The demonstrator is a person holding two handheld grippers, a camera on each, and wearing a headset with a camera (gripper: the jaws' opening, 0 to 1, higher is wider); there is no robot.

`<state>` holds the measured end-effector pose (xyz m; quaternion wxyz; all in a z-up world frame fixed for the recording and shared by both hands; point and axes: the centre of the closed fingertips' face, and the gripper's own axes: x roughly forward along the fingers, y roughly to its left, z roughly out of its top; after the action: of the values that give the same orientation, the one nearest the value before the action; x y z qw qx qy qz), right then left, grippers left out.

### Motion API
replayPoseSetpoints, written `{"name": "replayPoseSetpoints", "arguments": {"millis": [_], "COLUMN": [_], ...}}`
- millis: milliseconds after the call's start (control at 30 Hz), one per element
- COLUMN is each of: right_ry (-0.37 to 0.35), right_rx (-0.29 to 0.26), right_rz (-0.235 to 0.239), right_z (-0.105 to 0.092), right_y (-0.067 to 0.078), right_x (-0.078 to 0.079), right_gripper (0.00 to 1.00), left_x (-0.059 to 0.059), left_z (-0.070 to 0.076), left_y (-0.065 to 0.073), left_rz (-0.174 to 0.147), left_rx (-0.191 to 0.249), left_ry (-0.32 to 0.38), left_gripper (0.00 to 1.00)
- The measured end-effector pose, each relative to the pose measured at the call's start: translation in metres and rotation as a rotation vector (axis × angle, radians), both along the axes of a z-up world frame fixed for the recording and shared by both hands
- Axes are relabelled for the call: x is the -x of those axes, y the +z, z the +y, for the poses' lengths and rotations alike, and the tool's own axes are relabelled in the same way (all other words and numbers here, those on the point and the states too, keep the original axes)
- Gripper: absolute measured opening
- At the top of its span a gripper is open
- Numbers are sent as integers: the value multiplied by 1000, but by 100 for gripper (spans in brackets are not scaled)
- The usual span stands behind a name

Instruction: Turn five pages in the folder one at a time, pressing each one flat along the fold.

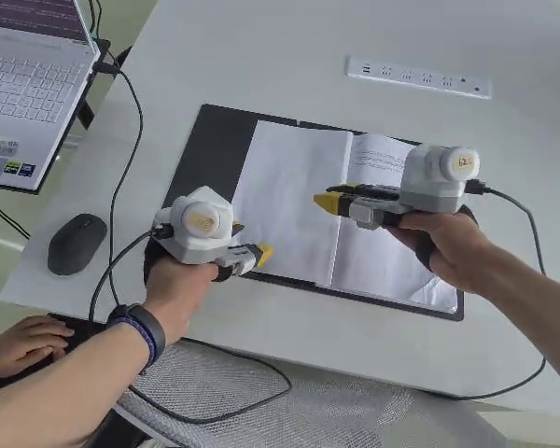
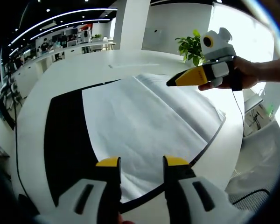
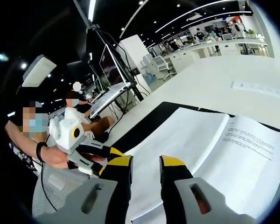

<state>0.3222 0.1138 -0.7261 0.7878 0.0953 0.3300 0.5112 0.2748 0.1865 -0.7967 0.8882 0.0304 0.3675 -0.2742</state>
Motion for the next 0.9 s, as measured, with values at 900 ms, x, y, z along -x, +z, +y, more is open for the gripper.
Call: {"name": "replayPoseSetpoints", "arguments": {"millis": [900], "right_ry": [23], "right_rx": [-6], "right_rz": [15], "right_z": [6], "right_y": [-19], "right_x": [-7], "right_gripper": [20], "left_x": [2], "left_z": [26], "left_y": [-12], "left_rz": [-33], "left_rx": [-153], "left_ry": [32], "left_gripper": [0]}}
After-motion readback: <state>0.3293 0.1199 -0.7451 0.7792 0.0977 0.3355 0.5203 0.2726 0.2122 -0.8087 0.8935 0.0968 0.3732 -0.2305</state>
